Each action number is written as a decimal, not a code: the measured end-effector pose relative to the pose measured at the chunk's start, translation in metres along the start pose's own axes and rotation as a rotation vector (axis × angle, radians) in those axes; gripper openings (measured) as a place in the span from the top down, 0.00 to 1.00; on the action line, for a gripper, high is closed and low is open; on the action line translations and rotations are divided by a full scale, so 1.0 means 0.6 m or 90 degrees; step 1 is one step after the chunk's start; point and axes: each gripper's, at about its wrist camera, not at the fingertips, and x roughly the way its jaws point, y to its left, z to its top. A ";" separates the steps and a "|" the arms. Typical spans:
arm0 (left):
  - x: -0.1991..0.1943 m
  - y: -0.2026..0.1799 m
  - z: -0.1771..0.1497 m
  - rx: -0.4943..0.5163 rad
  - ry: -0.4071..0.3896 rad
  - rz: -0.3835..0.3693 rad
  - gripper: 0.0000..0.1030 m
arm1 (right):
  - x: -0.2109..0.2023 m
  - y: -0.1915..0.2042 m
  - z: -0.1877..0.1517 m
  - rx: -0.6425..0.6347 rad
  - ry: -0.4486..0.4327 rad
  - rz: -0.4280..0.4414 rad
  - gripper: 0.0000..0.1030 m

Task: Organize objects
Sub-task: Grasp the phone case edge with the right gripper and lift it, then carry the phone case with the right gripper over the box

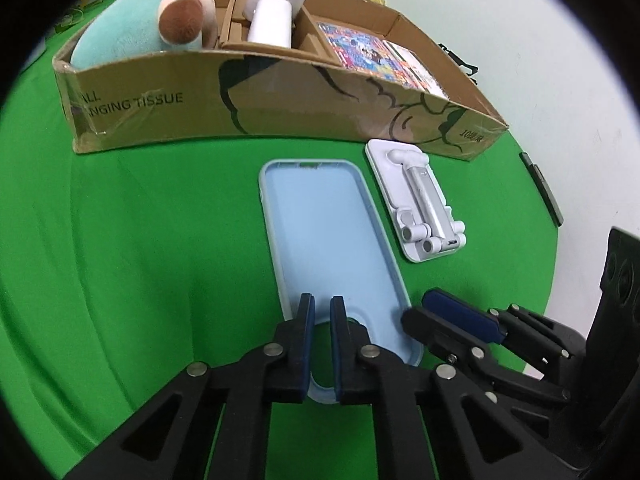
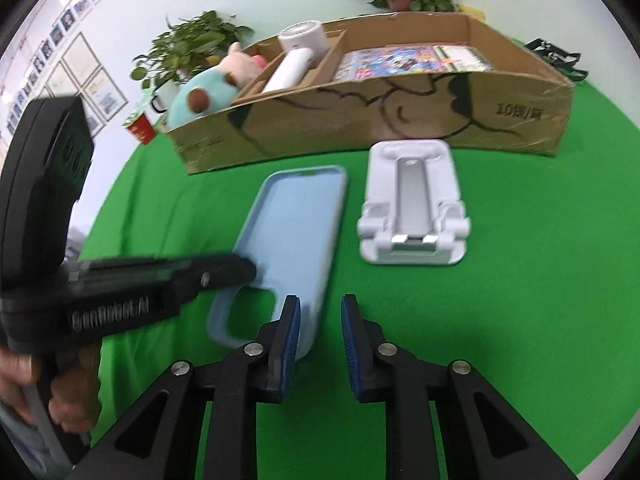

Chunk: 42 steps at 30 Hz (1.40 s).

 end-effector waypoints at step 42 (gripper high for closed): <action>-0.152 -0.080 0.083 0.072 -0.217 0.060 0.96 | -0.131 0.031 0.075 -0.020 -0.172 -0.031 0.95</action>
